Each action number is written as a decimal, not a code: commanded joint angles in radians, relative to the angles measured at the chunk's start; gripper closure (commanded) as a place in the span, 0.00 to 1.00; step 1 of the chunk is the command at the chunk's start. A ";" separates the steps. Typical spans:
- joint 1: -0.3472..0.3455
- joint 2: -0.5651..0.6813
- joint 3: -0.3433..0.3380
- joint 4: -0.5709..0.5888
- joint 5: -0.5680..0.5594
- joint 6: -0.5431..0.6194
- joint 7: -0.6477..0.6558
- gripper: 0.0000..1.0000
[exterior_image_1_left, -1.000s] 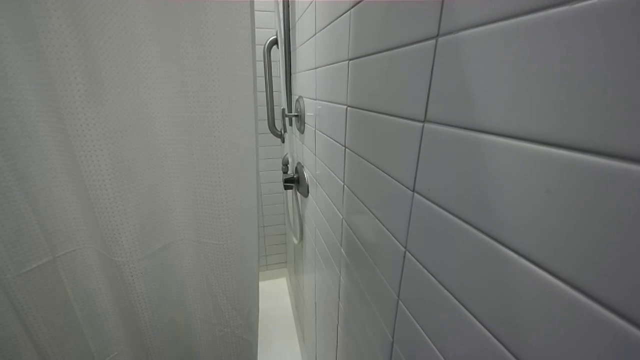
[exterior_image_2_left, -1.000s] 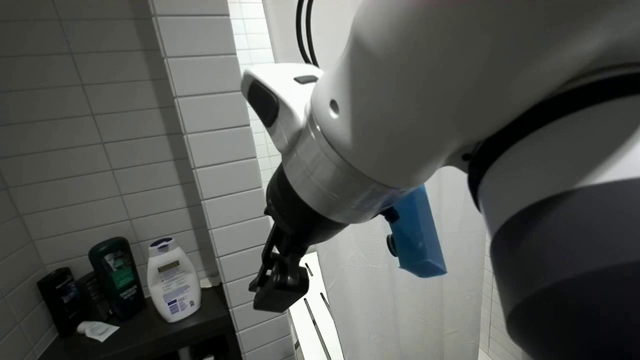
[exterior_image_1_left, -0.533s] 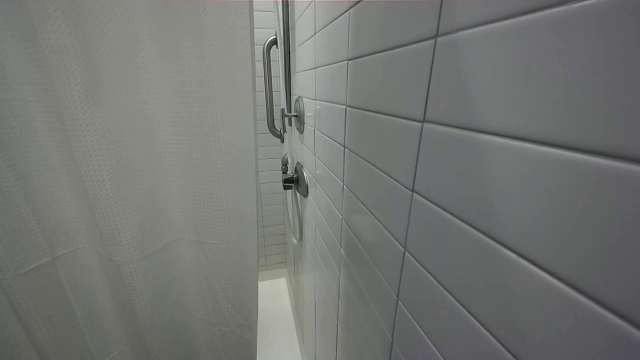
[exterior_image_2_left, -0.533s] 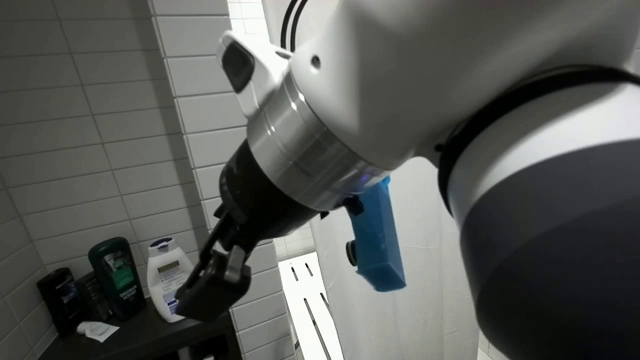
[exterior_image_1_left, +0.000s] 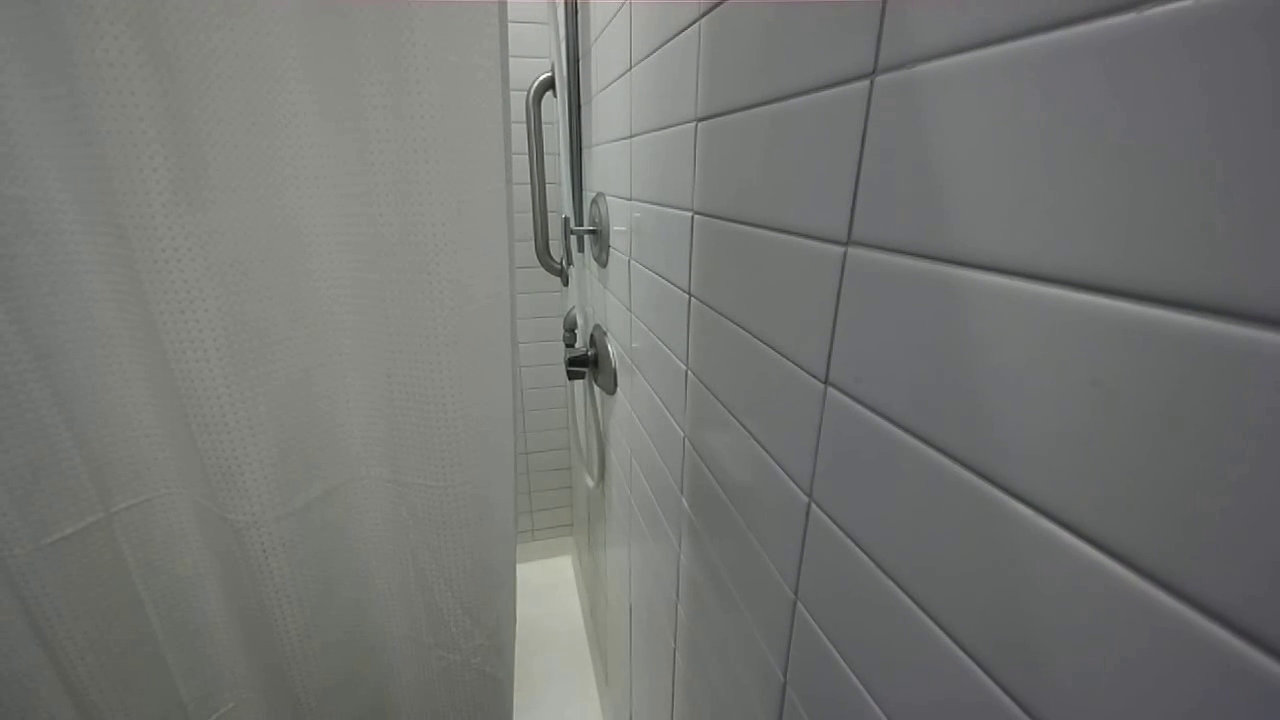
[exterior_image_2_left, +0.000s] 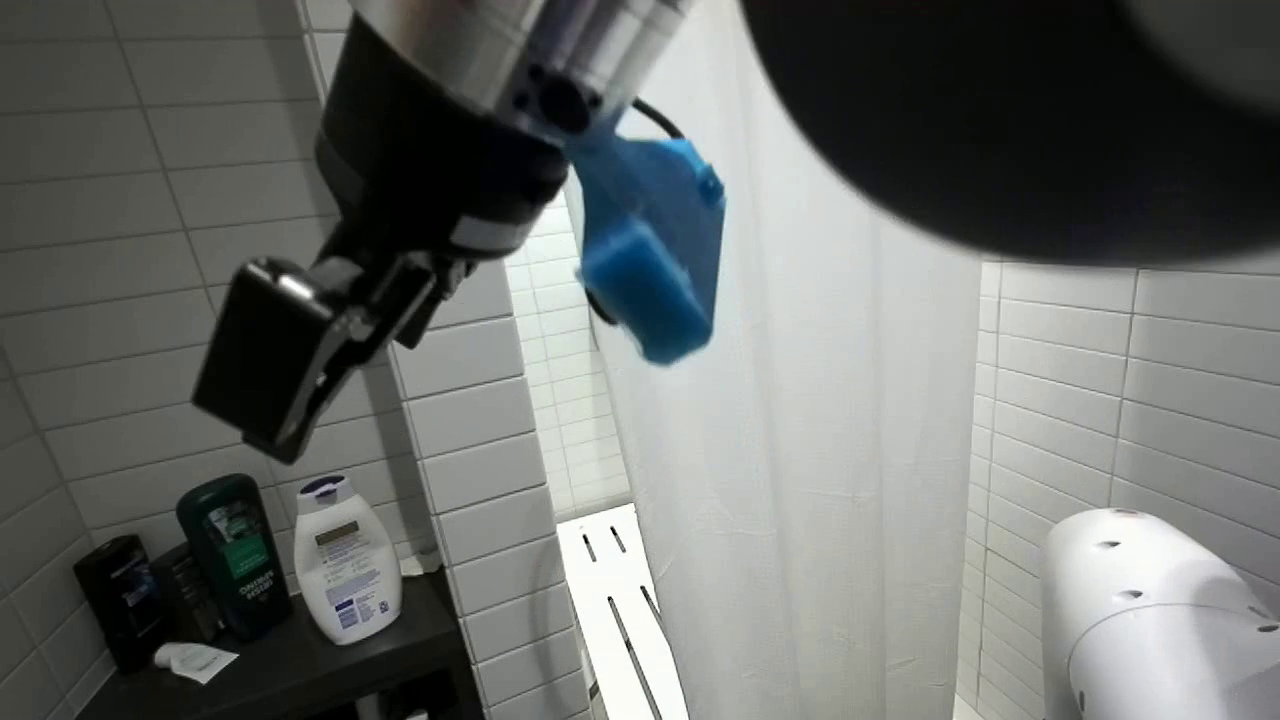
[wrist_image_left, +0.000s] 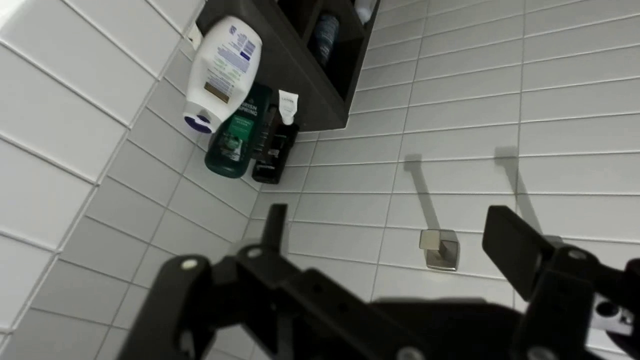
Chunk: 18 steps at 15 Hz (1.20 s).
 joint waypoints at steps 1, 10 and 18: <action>-0.121 0.143 0.048 0.260 0.013 -0.265 0.057 0.00; -0.346 0.172 0.052 0.362 0.089 -0.729 0.104 0.00; -0.488 0.166 -0.090 0.130 0.399 -0.720 0.026 0.00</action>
